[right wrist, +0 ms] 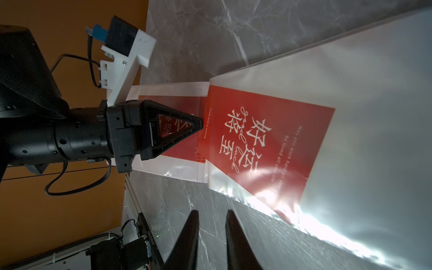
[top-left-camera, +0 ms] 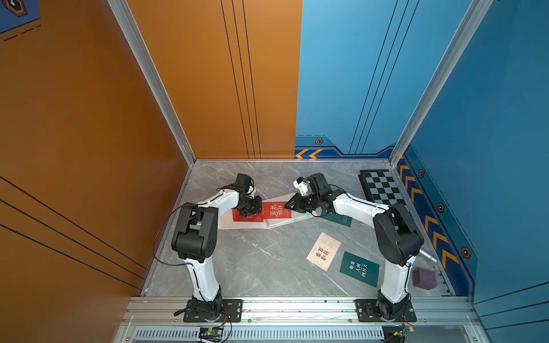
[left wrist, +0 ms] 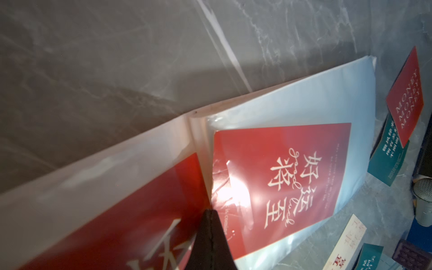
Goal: Place the photos into the photo albums
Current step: Insert the photo into the photo album.
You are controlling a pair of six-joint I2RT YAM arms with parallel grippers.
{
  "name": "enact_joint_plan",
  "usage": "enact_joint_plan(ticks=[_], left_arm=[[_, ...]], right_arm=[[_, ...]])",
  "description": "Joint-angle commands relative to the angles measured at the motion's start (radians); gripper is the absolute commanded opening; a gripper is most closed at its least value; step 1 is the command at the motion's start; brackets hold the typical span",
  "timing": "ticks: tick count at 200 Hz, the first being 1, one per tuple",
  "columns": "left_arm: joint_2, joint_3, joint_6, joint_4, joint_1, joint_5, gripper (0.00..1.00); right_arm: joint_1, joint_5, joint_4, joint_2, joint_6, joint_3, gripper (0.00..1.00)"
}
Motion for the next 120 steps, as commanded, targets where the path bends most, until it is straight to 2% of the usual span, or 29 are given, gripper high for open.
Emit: enact_joint_plan(ticks=[1,35,66,97,120], left_arm=[[0.028,0.038,-0.017,-0.019,-0.028,0.015,0.02],[0.028,0.049,-0.039,-0.019,-0.066,0.044,0.04],[-0.021,0.043,-0.044,-0.021,-0.080,0.056,0.15],[-0.086,0.060,-0.016,-0.095,-0.073,0.000,0.28],[-0.135,0.071,-0.004,-0.136,-0.070,-0.043,0.30]], right_arm=[[-0.048,0.031,-0.027,-0.032,-0.039,-0.048,0.24],[-0.111,0.103,-0.061,-0.011,-0.067,-0.074,0.25],[-0.131,0.126,-0.062,0.025,-0.074,-0.066,0.26],[-0.127,0.117,-0.066,0.074,-0.077,-0.035,0.27],[-0.127,0.128,-0.067,0.093,-0.080,-0.029,0.27]])
